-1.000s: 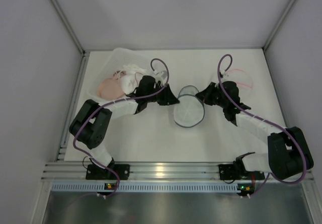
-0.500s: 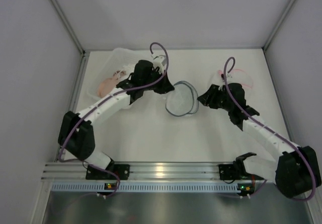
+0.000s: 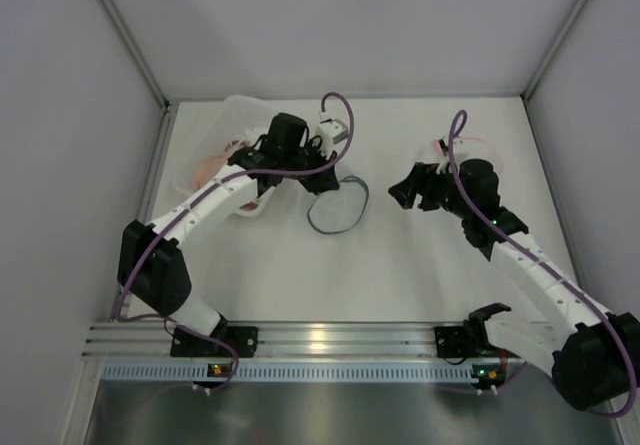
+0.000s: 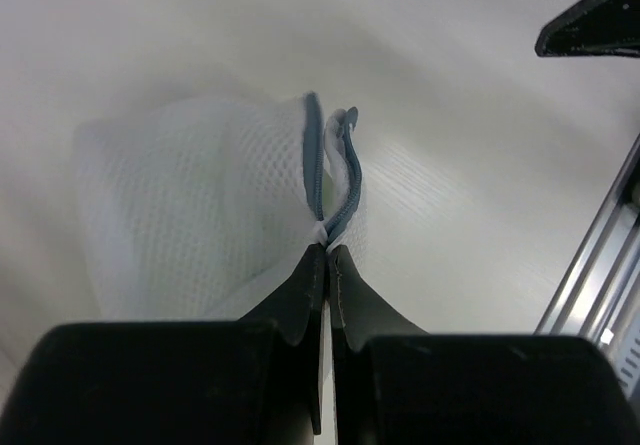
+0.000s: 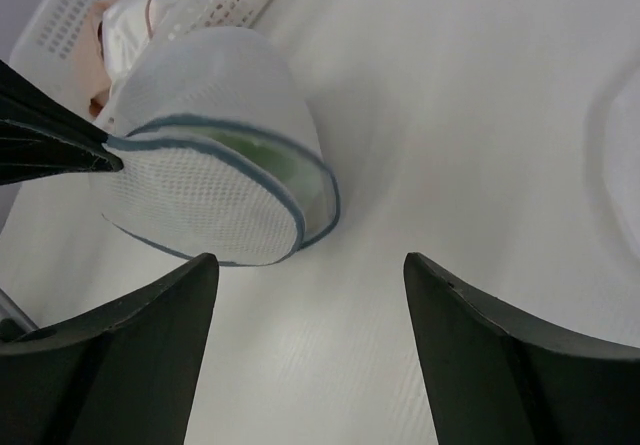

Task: Place the bra in the laundry bag and zip it closed
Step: Zip the zipper on the laundry bag.

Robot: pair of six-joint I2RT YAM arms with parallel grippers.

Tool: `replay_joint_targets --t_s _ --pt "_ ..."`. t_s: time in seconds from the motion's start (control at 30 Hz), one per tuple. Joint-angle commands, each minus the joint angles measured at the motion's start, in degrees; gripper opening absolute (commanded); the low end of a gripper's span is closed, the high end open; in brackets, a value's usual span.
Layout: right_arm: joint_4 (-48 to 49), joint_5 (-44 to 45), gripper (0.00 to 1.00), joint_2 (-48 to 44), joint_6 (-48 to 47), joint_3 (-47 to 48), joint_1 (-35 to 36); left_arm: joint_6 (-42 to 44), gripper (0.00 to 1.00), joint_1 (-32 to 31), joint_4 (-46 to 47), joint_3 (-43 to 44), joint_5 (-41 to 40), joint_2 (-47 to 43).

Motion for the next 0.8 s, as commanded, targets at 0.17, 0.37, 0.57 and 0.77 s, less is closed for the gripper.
replay_joint_targets --t_s 0.17,0.37,0.57,0.77 --pt "13.6 -14.1 0.76 3.0 -11.3 -0.3 -0.3 7.1 0.00 0.1 -9.9 5.7 9.3 2.5" --pt "24.1 -21.7 0.77 3.7 -16.4 -3.3 2.8 7.1 0.00 0.1 -12.0 6.8 9.9 2.3" --pt "26.0 -20.8 0.76 13.9 -20.2 1.2 6.2 9.3 0.00 0.4 -15.4 10.8 9.0 6.6" --pt "26.1 -20.9 0.75 19.7 -22.4 2.7 7.3 9.7 0.00 0.4 -16.4 10.4 9.7 8.1"
